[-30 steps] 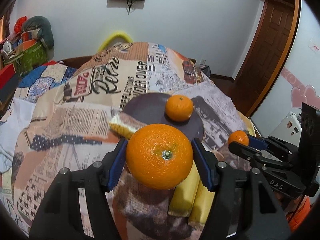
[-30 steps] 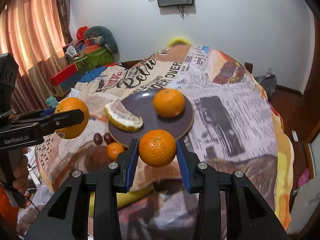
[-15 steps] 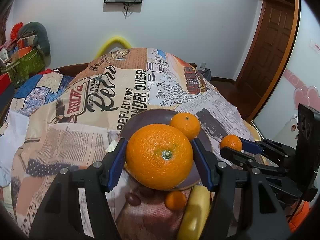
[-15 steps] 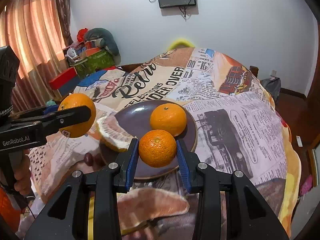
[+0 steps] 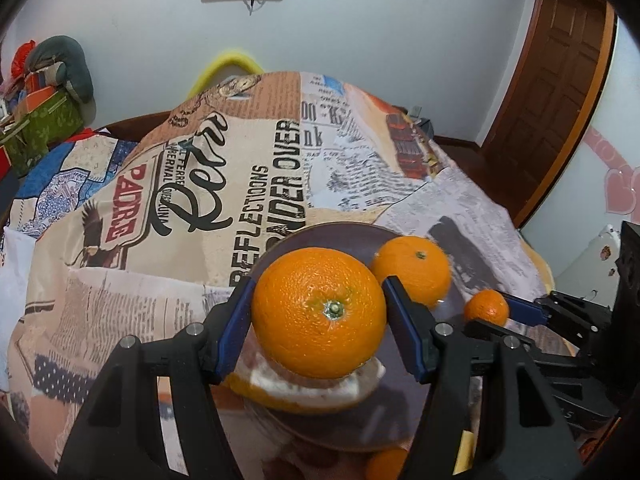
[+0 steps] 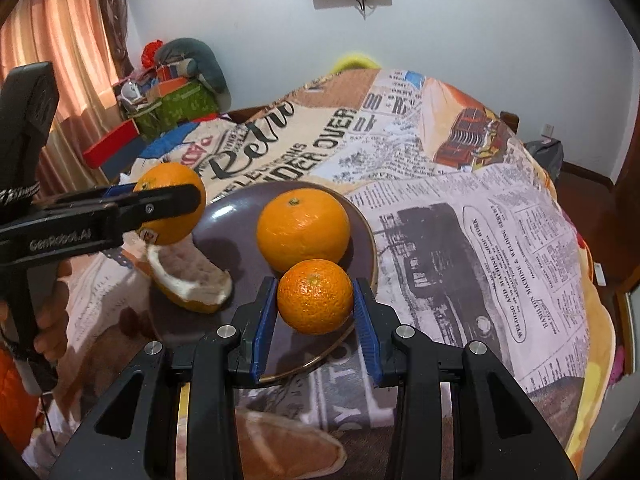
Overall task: Organize fruits
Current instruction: 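Carry the large orange and mandarin over the grey plate with both tools, then set the orange and mandarin on the plate and open both tools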
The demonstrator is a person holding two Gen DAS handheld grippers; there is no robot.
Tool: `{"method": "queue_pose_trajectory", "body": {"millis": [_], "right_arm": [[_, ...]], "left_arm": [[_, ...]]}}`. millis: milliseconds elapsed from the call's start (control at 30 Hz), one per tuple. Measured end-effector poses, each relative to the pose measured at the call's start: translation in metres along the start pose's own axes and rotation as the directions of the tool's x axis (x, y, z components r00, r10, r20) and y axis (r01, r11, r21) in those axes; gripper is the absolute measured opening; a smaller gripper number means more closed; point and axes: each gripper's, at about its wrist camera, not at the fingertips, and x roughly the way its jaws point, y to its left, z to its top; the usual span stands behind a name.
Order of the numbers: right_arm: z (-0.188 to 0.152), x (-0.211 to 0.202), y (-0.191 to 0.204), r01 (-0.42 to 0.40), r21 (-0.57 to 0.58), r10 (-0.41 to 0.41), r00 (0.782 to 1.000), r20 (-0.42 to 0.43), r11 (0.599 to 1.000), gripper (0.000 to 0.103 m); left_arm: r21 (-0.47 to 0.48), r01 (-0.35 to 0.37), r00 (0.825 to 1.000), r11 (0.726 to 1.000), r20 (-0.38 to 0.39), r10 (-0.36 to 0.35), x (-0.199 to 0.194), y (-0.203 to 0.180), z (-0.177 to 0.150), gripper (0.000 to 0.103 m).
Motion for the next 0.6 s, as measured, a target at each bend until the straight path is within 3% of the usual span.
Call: {"method": "queue_pose_trajectory", "body": {"millis": [600], "right_arm": [[0.001, 0.021, -0.011, -0.014, 0.029, 0.015, 0.999, -0.034, 1.000, 0.035]], "left_arm": [[0.013, -0.026, 0.996, 1.000, -0.081, 0.027, 0.045, 0.010, 0.005, 0.064]]}}
